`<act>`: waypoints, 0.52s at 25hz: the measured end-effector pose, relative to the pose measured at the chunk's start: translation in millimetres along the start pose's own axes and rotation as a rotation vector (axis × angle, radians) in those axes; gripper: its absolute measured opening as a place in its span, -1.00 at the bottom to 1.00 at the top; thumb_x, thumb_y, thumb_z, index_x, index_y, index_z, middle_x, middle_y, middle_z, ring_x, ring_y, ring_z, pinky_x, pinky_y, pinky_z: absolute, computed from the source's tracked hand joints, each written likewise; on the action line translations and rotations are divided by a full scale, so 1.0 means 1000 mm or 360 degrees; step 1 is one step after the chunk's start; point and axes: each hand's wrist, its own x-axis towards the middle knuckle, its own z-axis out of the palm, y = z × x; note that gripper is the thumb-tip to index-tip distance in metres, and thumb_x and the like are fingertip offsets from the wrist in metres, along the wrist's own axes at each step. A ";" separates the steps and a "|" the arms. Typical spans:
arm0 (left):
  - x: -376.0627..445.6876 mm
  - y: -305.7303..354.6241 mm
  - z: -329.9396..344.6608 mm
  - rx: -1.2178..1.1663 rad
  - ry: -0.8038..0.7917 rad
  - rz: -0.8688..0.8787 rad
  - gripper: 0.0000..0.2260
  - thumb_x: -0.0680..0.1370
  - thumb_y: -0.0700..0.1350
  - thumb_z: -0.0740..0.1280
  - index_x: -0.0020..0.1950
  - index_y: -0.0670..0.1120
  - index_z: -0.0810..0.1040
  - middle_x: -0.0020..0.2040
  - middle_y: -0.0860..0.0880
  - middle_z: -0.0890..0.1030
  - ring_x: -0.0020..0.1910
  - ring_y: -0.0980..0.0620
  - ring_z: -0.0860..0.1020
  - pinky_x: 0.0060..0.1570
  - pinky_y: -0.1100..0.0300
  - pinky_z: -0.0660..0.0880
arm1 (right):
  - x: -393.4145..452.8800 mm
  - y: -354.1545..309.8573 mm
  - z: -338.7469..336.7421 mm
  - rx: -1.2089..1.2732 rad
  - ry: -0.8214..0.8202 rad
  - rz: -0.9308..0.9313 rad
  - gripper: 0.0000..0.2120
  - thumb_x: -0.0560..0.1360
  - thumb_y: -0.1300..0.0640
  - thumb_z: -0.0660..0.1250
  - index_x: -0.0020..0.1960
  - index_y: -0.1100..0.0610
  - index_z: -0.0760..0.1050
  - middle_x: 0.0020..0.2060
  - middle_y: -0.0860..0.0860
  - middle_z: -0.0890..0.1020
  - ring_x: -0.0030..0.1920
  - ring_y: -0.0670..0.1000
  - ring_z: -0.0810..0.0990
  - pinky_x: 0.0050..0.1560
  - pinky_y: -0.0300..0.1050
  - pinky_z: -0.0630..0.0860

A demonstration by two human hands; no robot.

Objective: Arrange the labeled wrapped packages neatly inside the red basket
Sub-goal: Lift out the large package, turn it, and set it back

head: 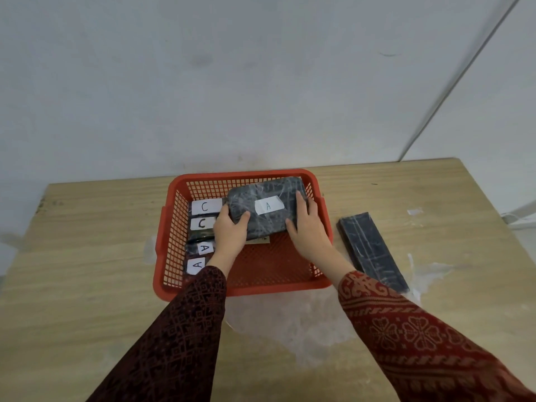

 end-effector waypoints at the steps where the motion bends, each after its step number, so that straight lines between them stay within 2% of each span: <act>1: 0.002 0.000 0.002 0.0087 0.0005 0.0029 -0.63 0.55 -0.08 0.32 0.33 -0.15 0.42 0.22 -0.13 0.55 0.18 -0.08 0.51 0.08 0.17 0.43 | 0.000 0.002 0.004 -0.0029 -0.0005 0.0004 -0.42 0.62 0.07 0.12 0.54 0.17 -0.05 0.51 0.28 0.04 0.36 0.28 0.35 0.18 0.02 0.44; 4: 0.008 -0.003 0.007 0.0343 0.0077 0.0116 -0.58 0.54 -0.07 0.34 0.35 -0.18 0.38 0.26 -0.18 0.49 0.25 -0.13 0.45 0.18 0.10 0.40 | 0.000 0.006 0.016 -0.0110 -0.0020 0.0006 -0.44 0.63 0.10 0.06 0.53 0.24 -0.06 0.53 0.27 -0.07 0.52 0.26 0.03 0.44 0.06 0.20; 5: 0.008 -0.004 0.008 0.0378 0.0113 0.0146 -0.56 0.54 -0.08 0.34 0.36 -0.18 0.34 0.29 -0.18 0.44 0.26 -0.12 0.43 0.19 0.10 0.38 | 0.000 0.008 0.020 -0.0183 -0.0025 -0.0011 -0.46 0.64 0.10 0.04 0.53 0.25 -0.05 0.52 0.29 -0.06 0.53 0.25 -0.02 0.48 0.07 0.13; 7: 0.006 -0.006 0.013 0.0432 0.0191 0.0261 -0.61 0.54 -0.10 0.34 0.30 -0.17 0.32 0.26 -0.19 0.39 0.19 -0.10 0.44 0.10 0.17 0.38 | 0.000 0.012 0.023 -0.0255 0.0012 -0.0105 -0.51 0.64 0.13 0.04 0.52 0.25 0.05 0.51 0.31 0.00 0.53 0.26 -0.05 0.52 0.10 0.07; 10: 0.005 -0.008 0.019 0.0589 0.0262 0.0418 -0.81 0.55 -0.15 0.31 0.11 -0.17 0.39 0.13 -0.17 0.38 0.06 -0.11 0.45 -0.05 0.12 0.43 | -0.001 0.013 0.024 -0.0236 0.0104 -0.0324 -0.63 0.60 0.26 0.13 0.40 0.27 0.32 0.44 0.30 0.27 0.50 0.29 0.10 0.50 0.18 0.11; 13: 0.006 -0.006 0.020 0.0848 0.0330 0.0506 -0.90 0.55 -0.15 0.29 0.02 -0.15 0.49 0.09 -0.18 0.43 0.11 -0.13 0.41 -0.08 0.05 0.45 | -0.001 0.014 0.027 -0.0327 0.0226 -0.0350 -0.68 0.55 0.25 0.22 0.28 0.27 0.46 0.29 0.29 0.48 0.38 0.29 0.36 0.38 0.18 0.32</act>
